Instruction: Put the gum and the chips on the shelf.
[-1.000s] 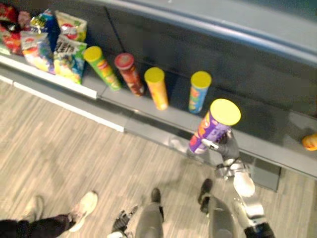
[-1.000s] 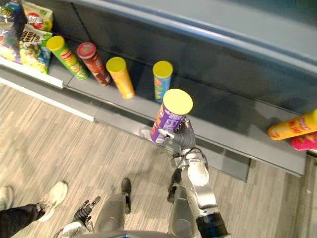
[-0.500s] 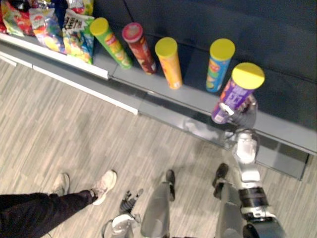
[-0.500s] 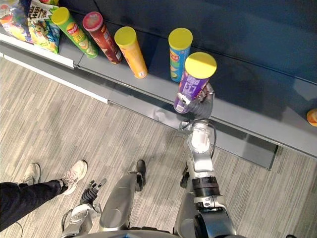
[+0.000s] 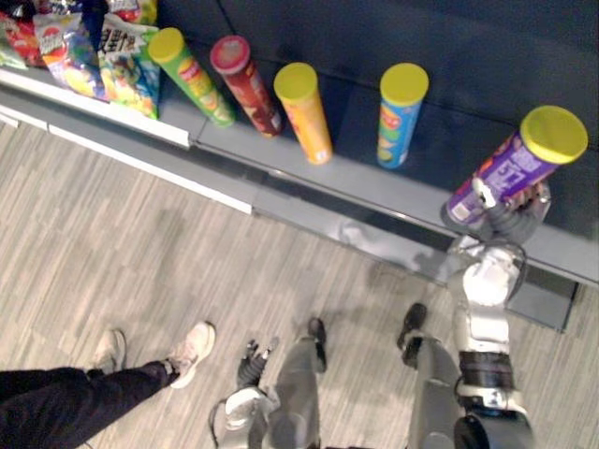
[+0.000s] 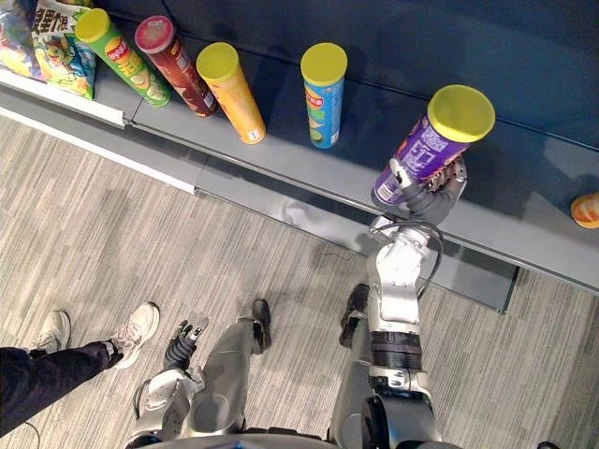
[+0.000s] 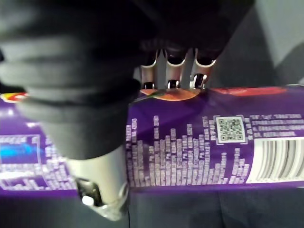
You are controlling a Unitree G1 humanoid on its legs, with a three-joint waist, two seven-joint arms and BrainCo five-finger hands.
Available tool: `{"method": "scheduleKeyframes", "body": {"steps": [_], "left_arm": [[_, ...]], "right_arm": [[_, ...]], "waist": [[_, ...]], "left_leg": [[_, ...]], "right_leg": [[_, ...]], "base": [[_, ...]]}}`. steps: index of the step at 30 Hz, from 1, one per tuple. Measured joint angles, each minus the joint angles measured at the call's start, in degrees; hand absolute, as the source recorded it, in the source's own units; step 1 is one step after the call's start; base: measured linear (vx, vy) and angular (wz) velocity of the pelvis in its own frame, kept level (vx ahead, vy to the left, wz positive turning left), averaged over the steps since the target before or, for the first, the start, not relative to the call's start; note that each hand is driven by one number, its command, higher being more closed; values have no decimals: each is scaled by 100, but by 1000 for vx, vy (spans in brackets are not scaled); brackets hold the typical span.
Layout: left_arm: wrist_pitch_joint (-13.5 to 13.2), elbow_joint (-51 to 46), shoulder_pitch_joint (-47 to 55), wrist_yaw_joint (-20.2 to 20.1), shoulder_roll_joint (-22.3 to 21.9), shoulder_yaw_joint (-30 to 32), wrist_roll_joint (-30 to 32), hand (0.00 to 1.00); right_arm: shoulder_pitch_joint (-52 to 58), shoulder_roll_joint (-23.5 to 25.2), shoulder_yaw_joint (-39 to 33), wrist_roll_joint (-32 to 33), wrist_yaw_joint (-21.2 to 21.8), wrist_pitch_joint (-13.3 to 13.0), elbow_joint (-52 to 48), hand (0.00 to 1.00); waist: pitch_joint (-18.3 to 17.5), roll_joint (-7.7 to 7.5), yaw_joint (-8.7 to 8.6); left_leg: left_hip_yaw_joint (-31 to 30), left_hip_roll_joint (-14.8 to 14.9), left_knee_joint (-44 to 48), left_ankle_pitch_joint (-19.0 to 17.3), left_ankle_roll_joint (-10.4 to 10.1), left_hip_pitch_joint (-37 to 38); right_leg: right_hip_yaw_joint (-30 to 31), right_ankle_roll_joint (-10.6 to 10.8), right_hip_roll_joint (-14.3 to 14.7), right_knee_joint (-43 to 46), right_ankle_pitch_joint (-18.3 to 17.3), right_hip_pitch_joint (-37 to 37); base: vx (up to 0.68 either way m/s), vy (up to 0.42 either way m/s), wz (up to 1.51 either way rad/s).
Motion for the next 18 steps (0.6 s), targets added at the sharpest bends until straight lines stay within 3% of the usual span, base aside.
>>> {"method": "scheduleKeyframes", "body": {"steps": [18], "left_arm": [[-21,-239,-12,-34,3,-218,-7,0]], "right_arm": [[-1205,-263,-305,103,-59,18,772,100]], "waist": [[19,56,93]], "left_leg": [[69,51,91,-19,-10,-234]], "right_leg": [[58,-15,18,108,-6,-303]], "base": [[16,3,-2]]}}
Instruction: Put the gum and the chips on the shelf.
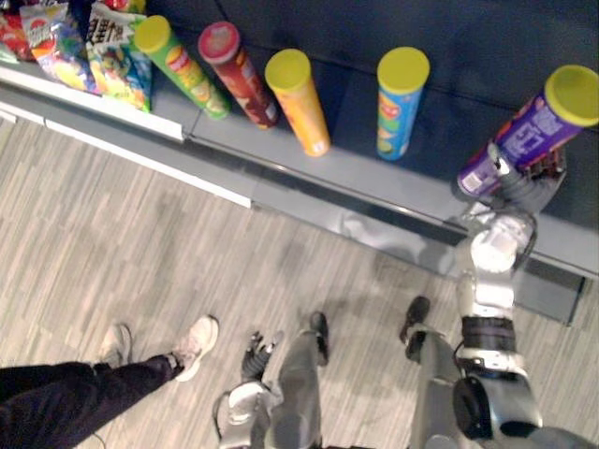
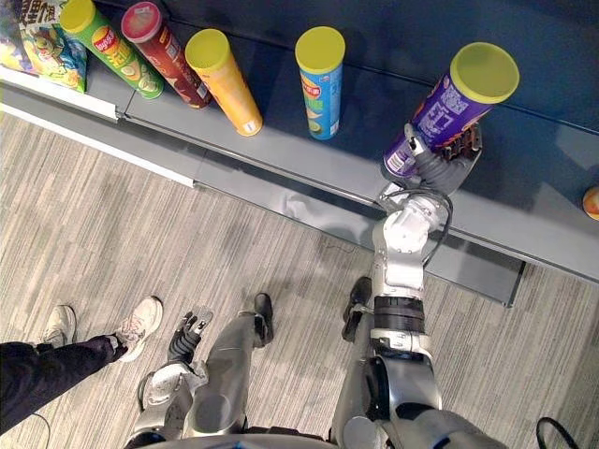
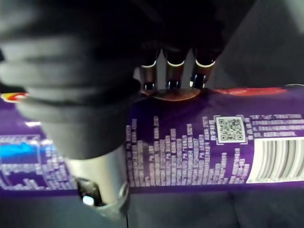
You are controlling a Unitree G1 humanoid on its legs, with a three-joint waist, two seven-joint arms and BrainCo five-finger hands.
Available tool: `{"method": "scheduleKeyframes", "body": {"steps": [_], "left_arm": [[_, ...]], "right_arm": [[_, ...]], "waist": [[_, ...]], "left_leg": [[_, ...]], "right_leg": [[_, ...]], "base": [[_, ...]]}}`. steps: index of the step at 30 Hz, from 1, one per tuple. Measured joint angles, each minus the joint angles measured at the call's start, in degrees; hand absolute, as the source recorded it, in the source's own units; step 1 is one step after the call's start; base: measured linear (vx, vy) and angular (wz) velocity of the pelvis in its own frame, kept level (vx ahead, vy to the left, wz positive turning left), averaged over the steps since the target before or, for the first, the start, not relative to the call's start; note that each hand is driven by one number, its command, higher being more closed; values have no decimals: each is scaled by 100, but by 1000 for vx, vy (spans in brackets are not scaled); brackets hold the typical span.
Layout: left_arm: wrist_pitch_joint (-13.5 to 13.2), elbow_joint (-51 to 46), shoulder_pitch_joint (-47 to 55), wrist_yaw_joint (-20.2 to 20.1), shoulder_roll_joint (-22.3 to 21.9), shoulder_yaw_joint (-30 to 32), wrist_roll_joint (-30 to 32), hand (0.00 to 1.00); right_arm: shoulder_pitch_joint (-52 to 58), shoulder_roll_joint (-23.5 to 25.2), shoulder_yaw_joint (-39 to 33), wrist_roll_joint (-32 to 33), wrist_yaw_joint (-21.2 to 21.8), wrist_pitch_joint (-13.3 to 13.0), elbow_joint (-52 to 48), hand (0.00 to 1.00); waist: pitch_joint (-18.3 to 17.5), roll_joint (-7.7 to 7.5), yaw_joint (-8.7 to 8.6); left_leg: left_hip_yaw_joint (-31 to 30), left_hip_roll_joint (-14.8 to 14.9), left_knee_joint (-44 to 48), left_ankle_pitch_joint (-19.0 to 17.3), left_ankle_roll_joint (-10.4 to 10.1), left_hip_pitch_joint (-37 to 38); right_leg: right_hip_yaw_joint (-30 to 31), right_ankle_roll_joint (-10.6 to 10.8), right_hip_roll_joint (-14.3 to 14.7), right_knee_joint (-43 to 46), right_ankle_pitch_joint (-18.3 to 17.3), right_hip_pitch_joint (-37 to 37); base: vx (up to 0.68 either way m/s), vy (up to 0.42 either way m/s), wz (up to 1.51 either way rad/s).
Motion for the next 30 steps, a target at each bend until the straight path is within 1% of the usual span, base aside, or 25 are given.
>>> {"method": "scheduleKeyframes", "body": {"steps": [6,12,17,24,30], "left_arm": [[-30,-1,-14,-20,4,-49,-196,0],[-62,-8,-26,-25,12,-113,-206,0],[-64,-48,-34,-83,7,-161,-207,0],[-79,-54,-37,-120,12,-225,-210,0],[-112,-119,-36,-179,16,-372,-213,0]], "right_arm": [[-151,-8,11,77,32,7,456,100],[-182,-43,-3,129,108,27,816,100],[-289,-82,-190,173,122,24,1125,100],[-627,-414,-186,238,238,-22,1540,100],[-884,-599,-187,395,235,-32,1673,100]], "waist": [[-1,2,38],[-10,16,33],[-17,40,30],[-33,76,31],[-51,122,32]], "left_leg": [[-5,-17,0,3,8,-9],[6,-57,3,12,22,-82],[13,-74,52,13,24,-153],[78,-83,63,17,80,-225],[91,-109,75,50,52,-329]], "right_leg": [[-7,0,-22,9,-1,-1],[1,0,-74,50,-2,-88],[15,-1,-102,103,-3,-166],[33,-2,-155,152,-3,-269],[64,-12,-190,222,-9,-411]], "base": [[0,0,0],[0,0,0],[0,0,0],[2,2,2],[39,12,1]]}}
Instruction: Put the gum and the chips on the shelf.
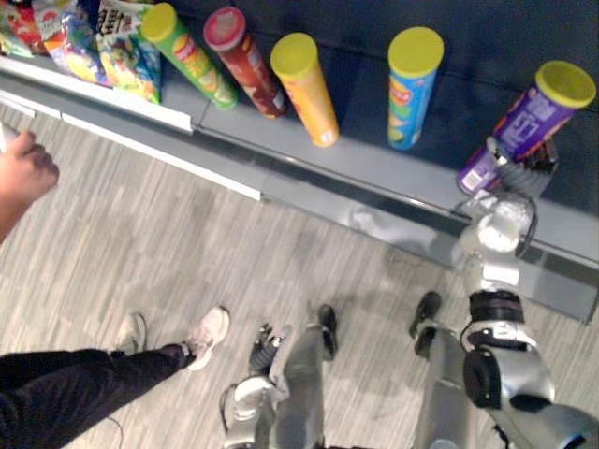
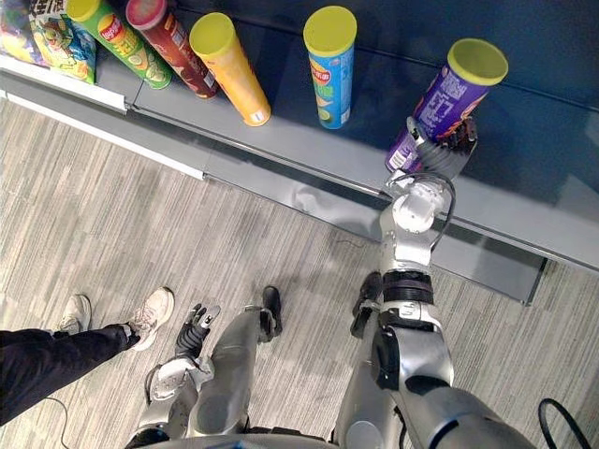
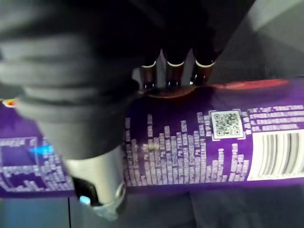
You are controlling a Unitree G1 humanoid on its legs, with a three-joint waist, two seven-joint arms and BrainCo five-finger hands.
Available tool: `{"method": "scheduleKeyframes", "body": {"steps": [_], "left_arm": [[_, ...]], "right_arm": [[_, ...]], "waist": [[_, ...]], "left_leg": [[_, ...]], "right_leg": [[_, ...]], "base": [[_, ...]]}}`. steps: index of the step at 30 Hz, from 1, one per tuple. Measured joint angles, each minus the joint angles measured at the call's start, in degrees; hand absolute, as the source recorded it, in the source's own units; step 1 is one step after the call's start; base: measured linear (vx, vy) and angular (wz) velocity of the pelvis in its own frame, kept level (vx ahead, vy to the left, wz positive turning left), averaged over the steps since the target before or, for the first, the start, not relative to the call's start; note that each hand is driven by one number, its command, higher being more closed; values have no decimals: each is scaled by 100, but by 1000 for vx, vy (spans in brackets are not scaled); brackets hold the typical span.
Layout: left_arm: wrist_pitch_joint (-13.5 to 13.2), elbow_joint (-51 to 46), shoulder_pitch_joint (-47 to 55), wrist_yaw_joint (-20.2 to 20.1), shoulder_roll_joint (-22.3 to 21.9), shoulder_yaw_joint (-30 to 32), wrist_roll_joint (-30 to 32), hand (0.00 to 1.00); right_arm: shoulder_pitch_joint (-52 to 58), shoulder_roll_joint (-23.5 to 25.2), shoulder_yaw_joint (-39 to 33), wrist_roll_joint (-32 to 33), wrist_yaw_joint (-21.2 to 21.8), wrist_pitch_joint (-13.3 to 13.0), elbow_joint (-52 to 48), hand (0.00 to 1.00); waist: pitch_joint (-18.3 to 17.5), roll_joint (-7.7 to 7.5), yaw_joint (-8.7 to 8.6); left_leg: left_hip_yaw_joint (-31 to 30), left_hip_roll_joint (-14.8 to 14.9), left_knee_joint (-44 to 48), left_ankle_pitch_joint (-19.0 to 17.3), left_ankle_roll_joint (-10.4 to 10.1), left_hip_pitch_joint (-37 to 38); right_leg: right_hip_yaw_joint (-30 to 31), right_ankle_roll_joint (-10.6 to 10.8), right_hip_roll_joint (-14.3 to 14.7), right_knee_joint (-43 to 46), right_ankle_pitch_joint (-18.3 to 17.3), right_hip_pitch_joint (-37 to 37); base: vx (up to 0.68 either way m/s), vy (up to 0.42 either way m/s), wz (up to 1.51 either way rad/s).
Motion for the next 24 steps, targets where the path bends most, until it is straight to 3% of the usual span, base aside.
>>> {"method": "scheduleKeyframes", "body": {"steps": [20,21,24], "left_arm": [[9,-119,0,-43,-28,-70,-217,0],[9,-118,0,-47,-28,-70,-217,0],[8,-116,-4,-52,-28,-62,-217,0]], "right_arm": [[-86,-100,24,-5,-128,-52,87,100],[-86,-100,29,-6,-118,-61,85,0],[-69,-85,133,-7,-96,-88,85,0]], "waist": [[-11,18,-9],[-11,18,-8],[-14,23,-5]], "left_leg": [[34,68,196,-53,10,-101],[50,74,200,-55,8,-101],[122,99,227,-67,8,-132]], "right_leg": [[76,-80,20,258,-89,-189],[95,-83,27,272,-92,-209],[172,-85,50,284,-92,-302]], "base": [[20,4,-1],[26,1,-5],[20,-1,-10]]}}
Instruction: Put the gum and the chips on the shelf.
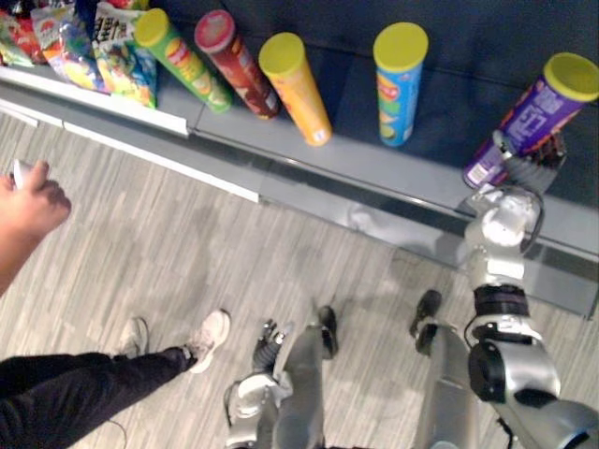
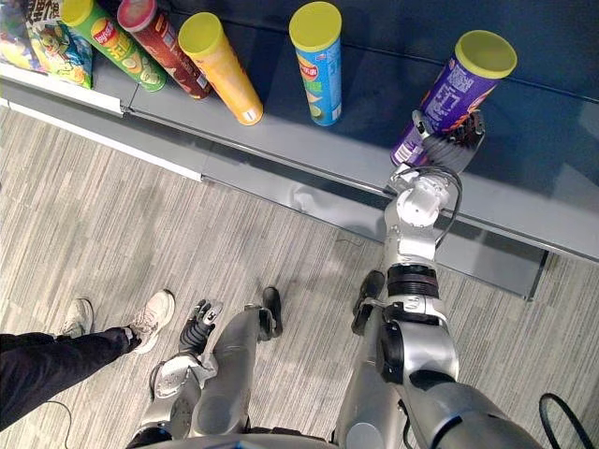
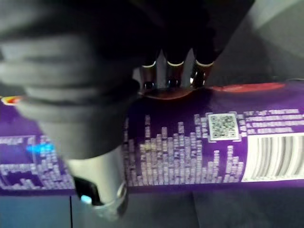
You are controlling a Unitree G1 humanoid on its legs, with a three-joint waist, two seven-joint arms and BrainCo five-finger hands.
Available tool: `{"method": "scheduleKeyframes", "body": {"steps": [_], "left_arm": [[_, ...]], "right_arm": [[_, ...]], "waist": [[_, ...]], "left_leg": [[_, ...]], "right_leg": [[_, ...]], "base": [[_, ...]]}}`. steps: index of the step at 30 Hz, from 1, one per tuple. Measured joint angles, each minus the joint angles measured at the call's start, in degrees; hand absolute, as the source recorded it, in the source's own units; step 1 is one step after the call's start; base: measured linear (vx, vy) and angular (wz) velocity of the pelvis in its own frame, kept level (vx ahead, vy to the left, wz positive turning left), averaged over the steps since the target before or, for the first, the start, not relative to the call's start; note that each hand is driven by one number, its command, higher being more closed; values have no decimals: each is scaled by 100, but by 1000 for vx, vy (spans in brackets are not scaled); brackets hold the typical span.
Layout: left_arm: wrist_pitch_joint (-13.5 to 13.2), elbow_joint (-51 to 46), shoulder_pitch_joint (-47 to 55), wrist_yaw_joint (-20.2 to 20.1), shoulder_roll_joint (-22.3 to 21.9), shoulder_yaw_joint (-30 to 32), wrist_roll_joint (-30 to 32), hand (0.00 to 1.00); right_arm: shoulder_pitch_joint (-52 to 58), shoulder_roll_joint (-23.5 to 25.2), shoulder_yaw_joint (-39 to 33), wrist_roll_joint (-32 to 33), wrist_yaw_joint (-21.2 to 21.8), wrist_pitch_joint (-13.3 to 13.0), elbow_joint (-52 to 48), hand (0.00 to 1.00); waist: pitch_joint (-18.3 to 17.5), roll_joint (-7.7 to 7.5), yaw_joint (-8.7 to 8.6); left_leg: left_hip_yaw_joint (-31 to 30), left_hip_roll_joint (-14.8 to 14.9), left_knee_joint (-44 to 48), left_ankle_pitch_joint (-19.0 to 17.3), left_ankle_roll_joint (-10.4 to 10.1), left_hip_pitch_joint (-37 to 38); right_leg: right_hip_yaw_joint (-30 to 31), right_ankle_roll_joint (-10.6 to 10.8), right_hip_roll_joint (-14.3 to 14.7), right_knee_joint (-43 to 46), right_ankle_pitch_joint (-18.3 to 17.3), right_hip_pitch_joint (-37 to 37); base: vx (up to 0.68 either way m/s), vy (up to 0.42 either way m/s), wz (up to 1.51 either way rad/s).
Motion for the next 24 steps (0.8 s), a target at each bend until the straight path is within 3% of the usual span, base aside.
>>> {"method": "scheduleKeyframes", "body": {"steps": [24], "left_arm": [[2,237,-123,-4,9,107,16,0]], "right_arm": [[693,282,240,51,350,-115,305,0]], "waist": [[-37,19,-8]], "left_leg": [[26,280,355,-178,-43,-7]], "right_leg": [[24,-27,244,47,-50,41]], "base": [[10,-3,-4]]}}
